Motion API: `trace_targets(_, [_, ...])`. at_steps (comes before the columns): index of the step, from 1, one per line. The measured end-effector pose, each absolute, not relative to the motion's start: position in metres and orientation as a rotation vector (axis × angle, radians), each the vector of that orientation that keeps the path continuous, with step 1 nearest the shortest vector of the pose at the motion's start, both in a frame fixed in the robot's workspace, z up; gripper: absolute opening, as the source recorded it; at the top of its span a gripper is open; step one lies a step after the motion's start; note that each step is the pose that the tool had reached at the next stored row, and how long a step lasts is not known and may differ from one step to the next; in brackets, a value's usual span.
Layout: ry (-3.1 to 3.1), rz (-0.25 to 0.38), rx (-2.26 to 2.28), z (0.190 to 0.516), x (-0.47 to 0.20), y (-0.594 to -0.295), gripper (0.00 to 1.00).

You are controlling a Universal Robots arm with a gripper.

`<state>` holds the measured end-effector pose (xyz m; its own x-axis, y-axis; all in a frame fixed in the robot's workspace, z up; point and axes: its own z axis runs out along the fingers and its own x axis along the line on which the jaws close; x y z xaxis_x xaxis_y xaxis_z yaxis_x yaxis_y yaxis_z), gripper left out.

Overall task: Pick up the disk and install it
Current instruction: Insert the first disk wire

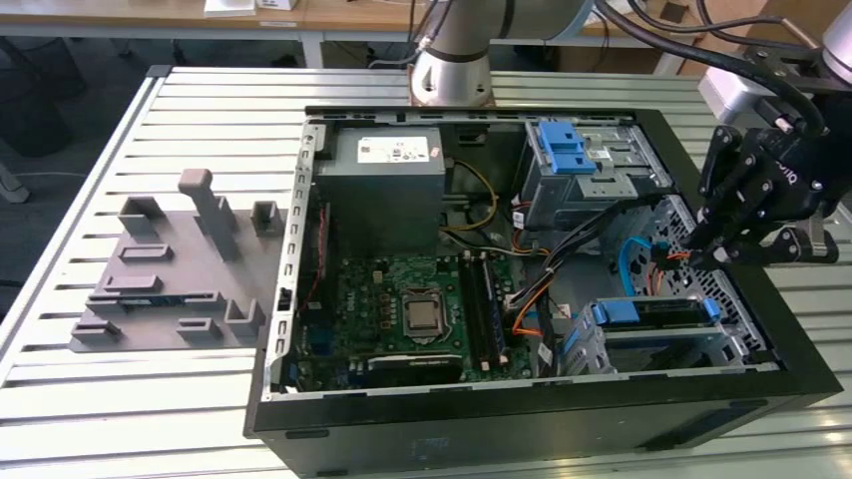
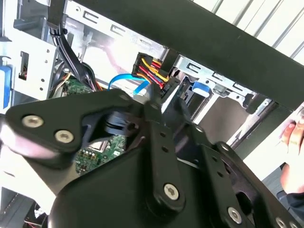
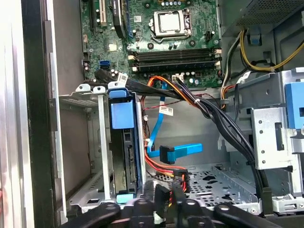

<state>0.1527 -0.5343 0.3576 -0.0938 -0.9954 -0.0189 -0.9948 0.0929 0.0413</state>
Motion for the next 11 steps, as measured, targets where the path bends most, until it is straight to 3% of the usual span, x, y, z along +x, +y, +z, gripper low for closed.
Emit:
trace_targets(3, [-2.314,-0.067,2.103,0.3564,0.1530,-0.5342,0.24])
trace_targets(4, [-2.314,-0.067,2.103,0.3564,0.1531,-0.5342,0.18])
trace_targets(11, [-2.301,-0.035,2.090,0.3572,0.1537,-0.5324,0.18])
